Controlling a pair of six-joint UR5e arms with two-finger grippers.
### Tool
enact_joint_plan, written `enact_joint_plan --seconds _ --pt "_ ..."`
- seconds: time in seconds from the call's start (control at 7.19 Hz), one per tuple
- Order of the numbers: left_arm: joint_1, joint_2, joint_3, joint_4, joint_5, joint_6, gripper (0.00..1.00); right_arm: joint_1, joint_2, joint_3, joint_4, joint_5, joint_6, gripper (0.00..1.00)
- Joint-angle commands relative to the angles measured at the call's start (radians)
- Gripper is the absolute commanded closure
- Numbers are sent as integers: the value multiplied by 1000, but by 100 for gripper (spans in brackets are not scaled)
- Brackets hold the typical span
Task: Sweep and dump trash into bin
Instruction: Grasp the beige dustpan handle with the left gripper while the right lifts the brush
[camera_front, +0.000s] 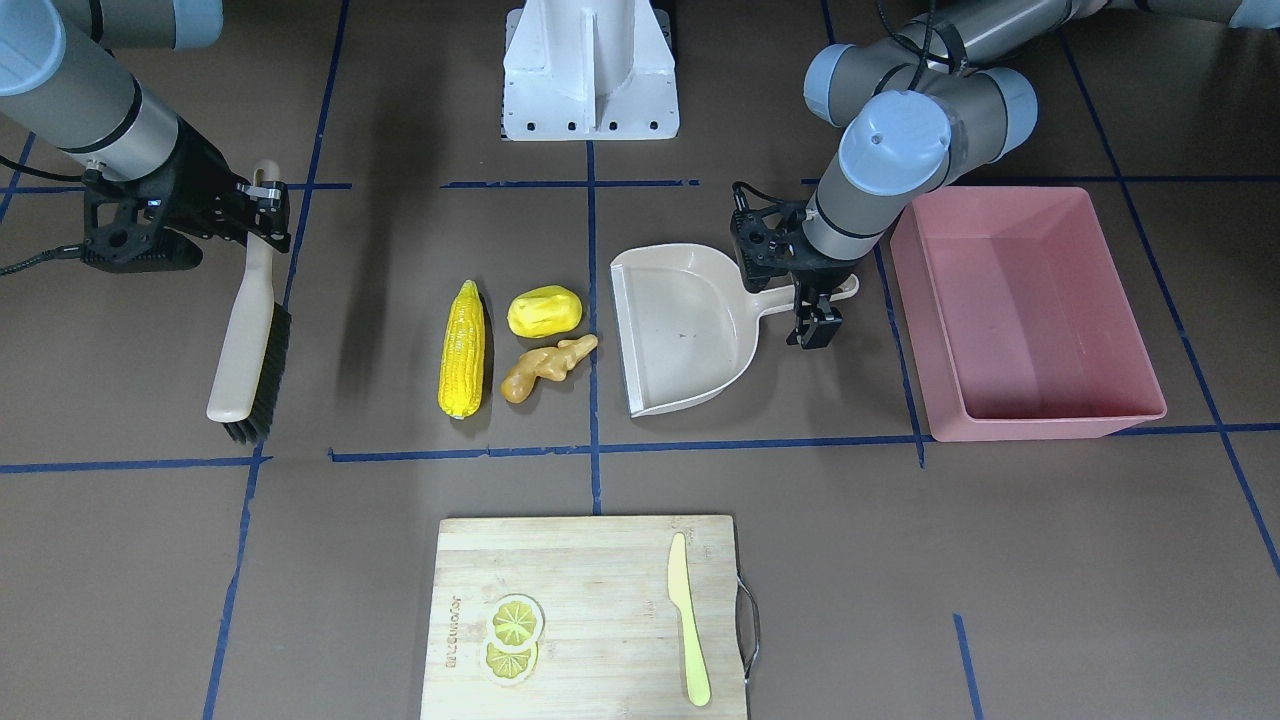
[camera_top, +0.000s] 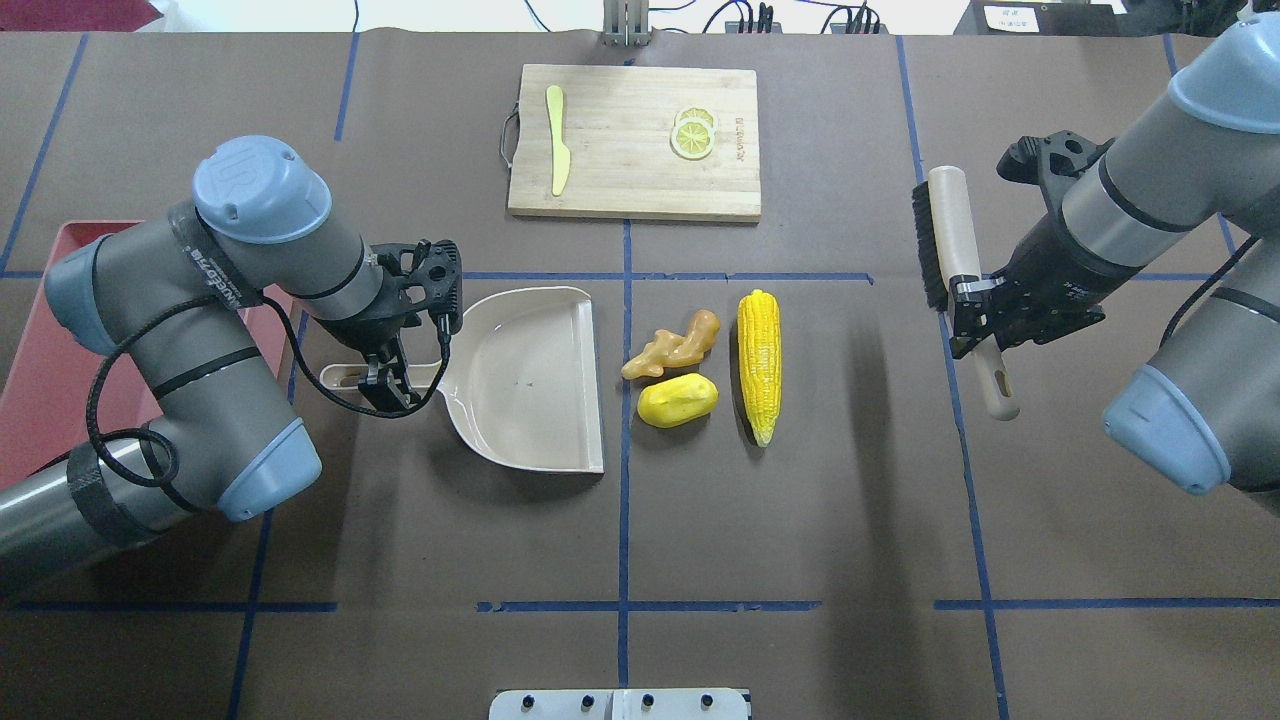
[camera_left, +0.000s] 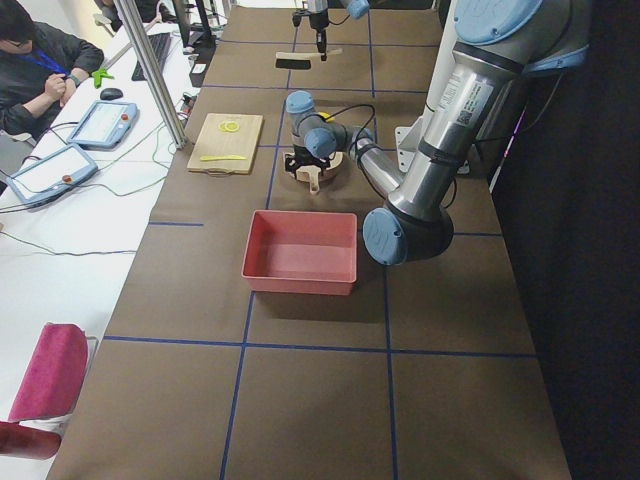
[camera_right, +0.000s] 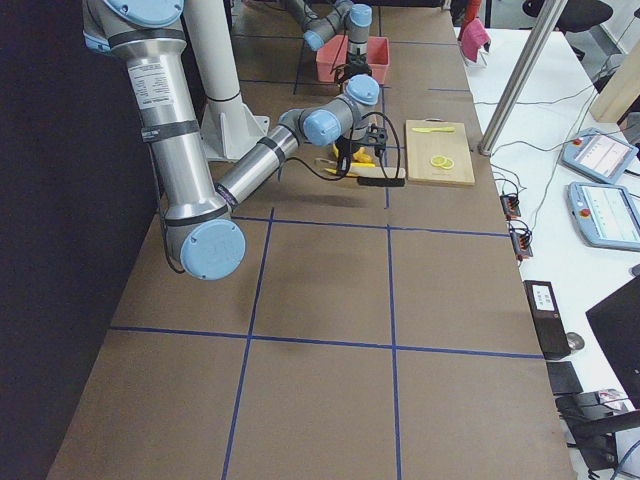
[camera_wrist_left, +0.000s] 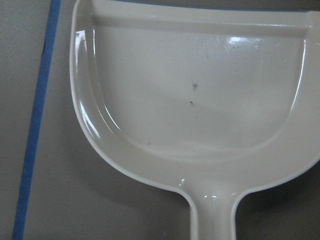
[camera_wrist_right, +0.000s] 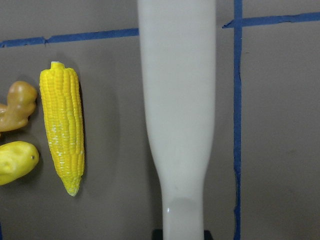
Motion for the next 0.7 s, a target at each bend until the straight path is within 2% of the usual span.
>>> enact_joint_plan --seconds 0.0,0.56 --pt "19 5 3 3 43 -4 0 0 1 1 0 1 2 100" --pt "17 32 3 3 59 5 0 0 1 0 0 3 3 100"
